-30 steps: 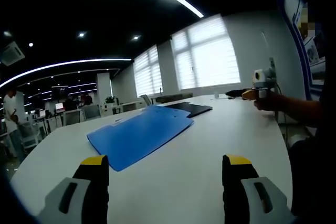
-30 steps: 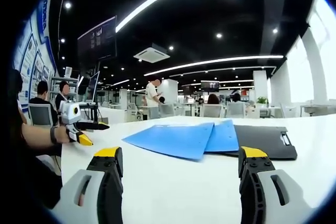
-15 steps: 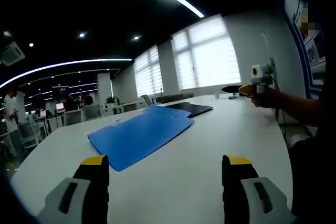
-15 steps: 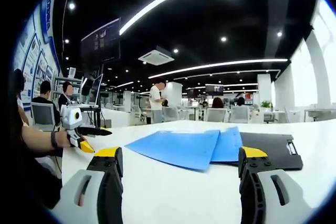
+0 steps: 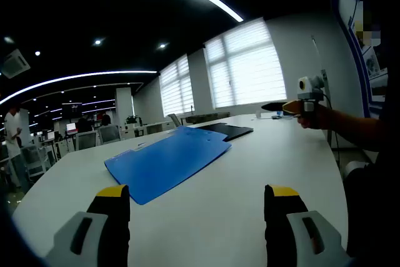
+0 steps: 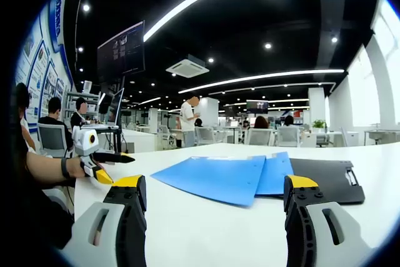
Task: Organize the scattered folders on the table and sort them into different groups
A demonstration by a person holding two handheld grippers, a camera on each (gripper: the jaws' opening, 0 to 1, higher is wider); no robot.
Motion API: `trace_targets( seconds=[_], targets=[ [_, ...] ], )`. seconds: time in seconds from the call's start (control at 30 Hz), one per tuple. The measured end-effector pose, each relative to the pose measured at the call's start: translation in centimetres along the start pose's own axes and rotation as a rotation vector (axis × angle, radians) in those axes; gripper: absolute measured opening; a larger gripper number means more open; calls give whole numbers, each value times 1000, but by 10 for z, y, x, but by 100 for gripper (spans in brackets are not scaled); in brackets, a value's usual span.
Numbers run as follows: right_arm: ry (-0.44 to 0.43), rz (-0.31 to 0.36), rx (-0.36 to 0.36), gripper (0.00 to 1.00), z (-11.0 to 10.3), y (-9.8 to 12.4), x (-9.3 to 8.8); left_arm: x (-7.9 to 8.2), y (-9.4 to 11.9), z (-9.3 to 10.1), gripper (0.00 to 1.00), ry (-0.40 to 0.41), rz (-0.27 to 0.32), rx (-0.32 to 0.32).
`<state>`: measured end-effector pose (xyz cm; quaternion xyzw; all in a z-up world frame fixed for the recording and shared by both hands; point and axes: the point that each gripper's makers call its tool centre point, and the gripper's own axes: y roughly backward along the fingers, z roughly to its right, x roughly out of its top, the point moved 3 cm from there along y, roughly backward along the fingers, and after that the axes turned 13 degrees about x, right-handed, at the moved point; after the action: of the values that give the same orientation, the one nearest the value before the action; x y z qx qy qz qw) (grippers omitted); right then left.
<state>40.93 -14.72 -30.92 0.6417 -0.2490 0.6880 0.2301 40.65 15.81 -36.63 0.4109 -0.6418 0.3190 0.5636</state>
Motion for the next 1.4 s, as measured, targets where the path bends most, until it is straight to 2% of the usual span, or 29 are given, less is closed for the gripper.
trace_targets(
  seconds=[1.4],
  targets=[
    [9,3,37,89,-13,-18,7,0,0,1,89,-3,-4,-3]
  ],
)
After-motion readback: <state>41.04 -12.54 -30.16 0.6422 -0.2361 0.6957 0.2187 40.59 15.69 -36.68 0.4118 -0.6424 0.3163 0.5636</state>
